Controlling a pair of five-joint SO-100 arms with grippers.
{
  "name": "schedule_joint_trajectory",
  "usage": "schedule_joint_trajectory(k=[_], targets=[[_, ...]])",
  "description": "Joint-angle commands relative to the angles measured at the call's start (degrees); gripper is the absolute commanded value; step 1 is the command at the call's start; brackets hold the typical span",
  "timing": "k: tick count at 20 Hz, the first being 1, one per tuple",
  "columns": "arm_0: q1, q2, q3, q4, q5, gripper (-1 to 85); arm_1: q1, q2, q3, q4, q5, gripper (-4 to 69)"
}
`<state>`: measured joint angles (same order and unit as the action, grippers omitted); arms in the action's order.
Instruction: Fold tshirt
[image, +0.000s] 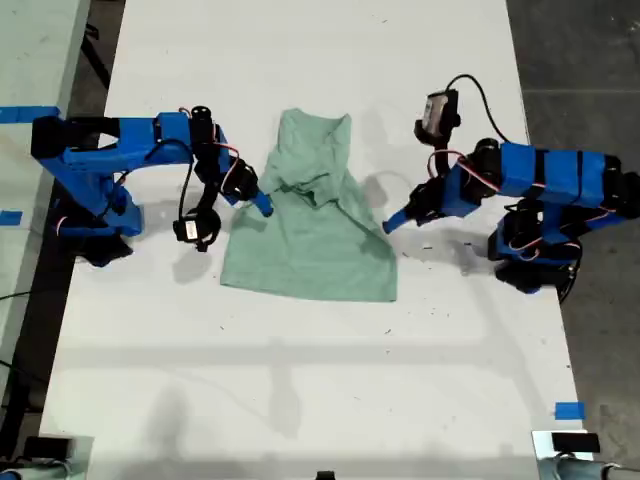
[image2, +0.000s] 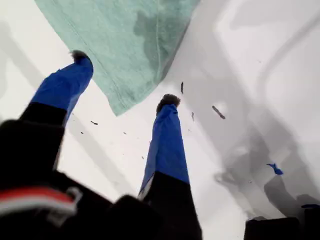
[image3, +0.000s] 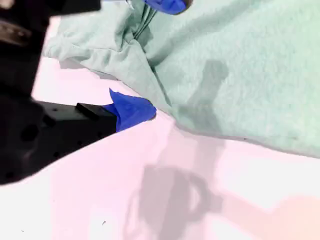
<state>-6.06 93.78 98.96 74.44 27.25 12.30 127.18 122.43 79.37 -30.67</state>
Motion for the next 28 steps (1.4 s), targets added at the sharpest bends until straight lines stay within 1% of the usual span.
schedule_joint_trajectory(k=[1,6,11,13,15,17,20,22,23,24,25,28], targets=[[4.4,6.0,3.8,-3.7,-3.3,25.0,-3.6,-1.8,0.5,-3.8,1.6,26.1],[7.3,7.8,6.9,-4.7,-5.4,24.6,-5.1,-5.7,2.5,-7.6,2.4,26.5],[8.1,13.7,11.7,-4.7,-6.2,24.1,-6.0,-5.8,2.9,-7.7,3.1,26.5],[8.4,14.3,12.7,-4.8,-6.7,24.0,-6.2,-6.3,4.0,-8.9,3.4,26.6],[8.8,13.8,13.0,-6.1,-6.7,23.7,-6.2,-8.0,6.0,-12.1,3.7,26.7],[9.0,13.2,13.0,-7.2,-6.7,23.6,-5.8,-11.4,8.6,-17.0,4.6,26.6],[9.2,13.0,13.1,-7.5,-6.9,23.1,-6.1,-18.9,9.5,-23.3,6.2,24.5],[9.4,13.0,13.1,-7.5,-6.9,22.8,-6.8,-25.3,6.7,-24.6,6.9,22.3],[9.5,13.0,13.1,-7.5,-6.9,22.7,-7.0,-28.4,4.9,-24.7,7.5,19.0],[9.5,13.0,13.1,-7.5,-6.9,22.6,-7.1,-31.2,3.5,-24.7,8.4,4.4],[9.6,13.1,13.0,-7.5,-6.9,22.6,-7.3,-33.0,2.5,-25.1,8.8,-1.2],[9.9,13.2,13.0,-7.3,-6.9,22.4,-7.7,-34.1,1.2,-25.0,8.3,-1.6]])
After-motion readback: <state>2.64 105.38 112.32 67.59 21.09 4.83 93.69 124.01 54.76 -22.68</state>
